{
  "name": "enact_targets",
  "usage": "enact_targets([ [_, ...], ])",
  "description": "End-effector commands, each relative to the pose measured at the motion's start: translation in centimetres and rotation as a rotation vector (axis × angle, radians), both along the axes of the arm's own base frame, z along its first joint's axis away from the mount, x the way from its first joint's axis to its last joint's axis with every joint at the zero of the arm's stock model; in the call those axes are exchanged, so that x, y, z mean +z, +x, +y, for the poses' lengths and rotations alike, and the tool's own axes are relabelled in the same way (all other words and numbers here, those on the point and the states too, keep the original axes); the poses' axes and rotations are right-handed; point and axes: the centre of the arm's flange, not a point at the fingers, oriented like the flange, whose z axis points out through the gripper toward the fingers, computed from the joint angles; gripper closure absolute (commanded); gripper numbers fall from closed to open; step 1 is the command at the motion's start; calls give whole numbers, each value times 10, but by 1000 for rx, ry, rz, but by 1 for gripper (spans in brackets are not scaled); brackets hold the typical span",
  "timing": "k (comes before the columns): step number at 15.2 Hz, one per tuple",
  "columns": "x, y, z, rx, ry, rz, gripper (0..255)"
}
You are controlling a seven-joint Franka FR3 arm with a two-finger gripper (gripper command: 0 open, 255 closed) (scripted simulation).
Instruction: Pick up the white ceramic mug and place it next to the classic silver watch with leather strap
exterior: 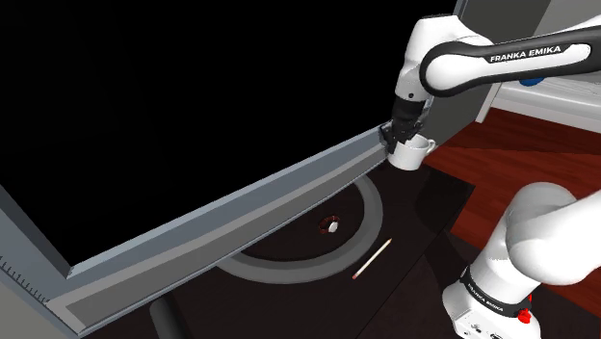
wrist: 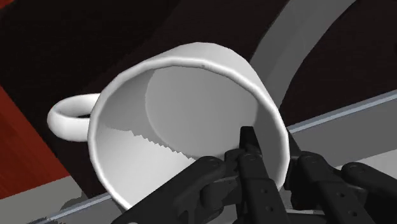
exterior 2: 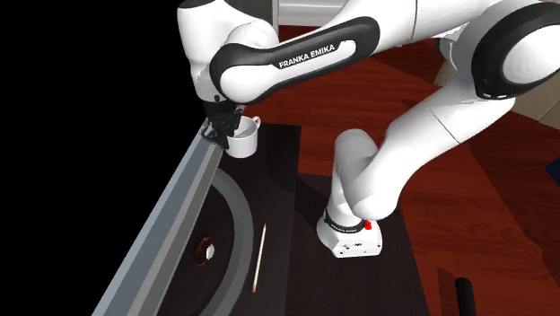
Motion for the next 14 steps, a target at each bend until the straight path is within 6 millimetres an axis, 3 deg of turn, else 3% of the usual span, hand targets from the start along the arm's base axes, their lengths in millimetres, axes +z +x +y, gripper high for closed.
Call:
enact_targets([
  [1, 0, 12, 43, 401, -17, 4, 255],
  [6, 0, 27, 107, 401, -17, 4, 255],
  [7, -3, 3, 62, -138, -54, 114, 255],
  [8, -3, 3, 62, -138, -54, 114, 0],
  [14, 29, -33, -10, -155, 9, 126, 0],
])
